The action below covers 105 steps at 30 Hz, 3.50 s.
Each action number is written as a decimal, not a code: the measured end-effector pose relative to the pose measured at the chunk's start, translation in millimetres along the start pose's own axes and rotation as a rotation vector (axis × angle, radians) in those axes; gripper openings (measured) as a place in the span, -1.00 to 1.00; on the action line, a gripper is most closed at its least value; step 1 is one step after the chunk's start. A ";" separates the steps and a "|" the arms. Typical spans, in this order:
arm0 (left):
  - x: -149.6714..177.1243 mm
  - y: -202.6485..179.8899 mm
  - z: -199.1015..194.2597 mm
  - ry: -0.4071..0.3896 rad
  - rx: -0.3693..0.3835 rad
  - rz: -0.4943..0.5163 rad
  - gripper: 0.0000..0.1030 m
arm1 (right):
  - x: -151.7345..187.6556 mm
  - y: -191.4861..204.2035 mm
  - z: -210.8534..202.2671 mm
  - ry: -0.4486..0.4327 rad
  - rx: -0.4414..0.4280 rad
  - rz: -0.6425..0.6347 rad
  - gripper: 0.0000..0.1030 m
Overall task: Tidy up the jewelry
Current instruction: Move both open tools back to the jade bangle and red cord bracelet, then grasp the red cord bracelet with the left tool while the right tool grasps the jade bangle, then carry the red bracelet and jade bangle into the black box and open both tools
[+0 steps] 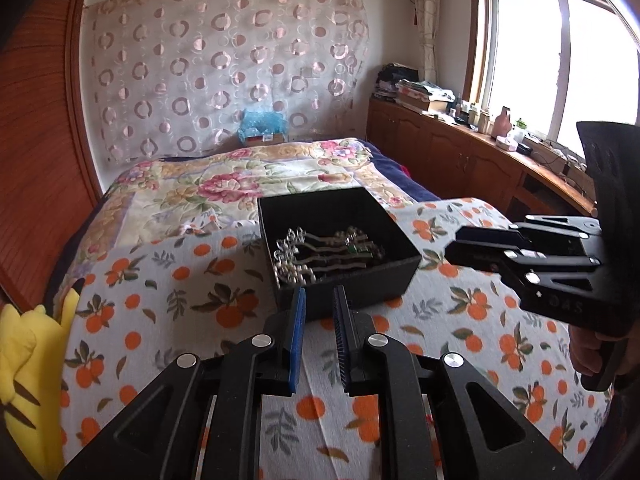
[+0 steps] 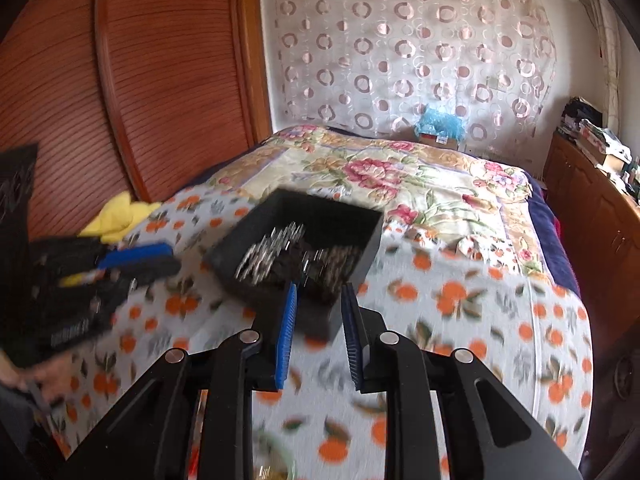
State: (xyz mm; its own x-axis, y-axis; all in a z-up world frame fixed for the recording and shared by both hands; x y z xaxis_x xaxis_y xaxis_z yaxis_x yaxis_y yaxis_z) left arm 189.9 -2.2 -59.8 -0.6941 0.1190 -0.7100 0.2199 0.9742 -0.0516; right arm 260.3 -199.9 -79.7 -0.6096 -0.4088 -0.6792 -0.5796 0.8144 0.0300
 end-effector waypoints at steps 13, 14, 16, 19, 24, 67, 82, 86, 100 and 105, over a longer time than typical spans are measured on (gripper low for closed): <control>61.4 -17.8 -10.6 0.083 0.035 0.020 -0.61 | 82.8 33.3 -11.0 0.083 -0.041 -0.076 0.15; 63.9 -18.8 -11.6 0.084 0.037 0.022 -0.57 | 87.2 34.4 -10.1 0.091 -0.035 -0.080 0.22; 66.6 -19.5 -12.3 0.087 0.042 0.022 -0.53 | 92.7 37.2 -9.1 0.101 -0.032 -0.089 0.25; 71.9 -20.9 -12.9 0.095 0.041 0.026 -0.40 | 97.9 41.2 -9.3 0.117 -0.036 -0.102 0.32; 80.0 -21.2 -11.4 0.112 0.039 0.027 -0.12 | 105.9 47.0 -6.0 0.151 -0.047 -0.129 0.43; 90.7 -53.7 19.8 0.235 0.059 0.144 -0.66 | 96.1 33.1 2.8 0.142 -0.011 -0.122 0.43; 69.1 -29.9 3.3 0.137 0.006 0.077 -0.88 | 89.9 29.8 -5.1 0.118 -0.019 -0.113 0.44; 54.6 -24.4 -6.0 0.098 -0.004 0.072 -0.88 | 82.1 29.4 -5.1 0.106 -0.031 -0.109 0.44; 4.5 -1.7 -17.0 0.002 -0.001 0.032 -0.88 | 36.5 23.3 -4.0 0.050 -0.075 -0.122 0.44; -18.9 10.5 -11.7 -0.021 -0.010 0.021 -0.88 | 7.6 19.5 8.2 0.028 -0.067 -0.146 0.44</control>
State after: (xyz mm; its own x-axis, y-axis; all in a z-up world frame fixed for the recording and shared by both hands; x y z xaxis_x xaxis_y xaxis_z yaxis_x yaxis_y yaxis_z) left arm 197.3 8.0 -38.7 -0.6749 0.1354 -0.7254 0.2269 0.9735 -0.0294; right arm 248.8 -183.7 -90.4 -0.5305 -0.5333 -0.6589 -0.6973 0.7165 -0.0186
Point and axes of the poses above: each gripper's, at about its wrist camera, not at the fingertips, and z roughly the way its jaws point, y to its left, x to its underside, the point moved 4 cm from there along z, roughly the way its jaws point, and after that the axes turned 7 degrees about y, right-handed, at the moved point
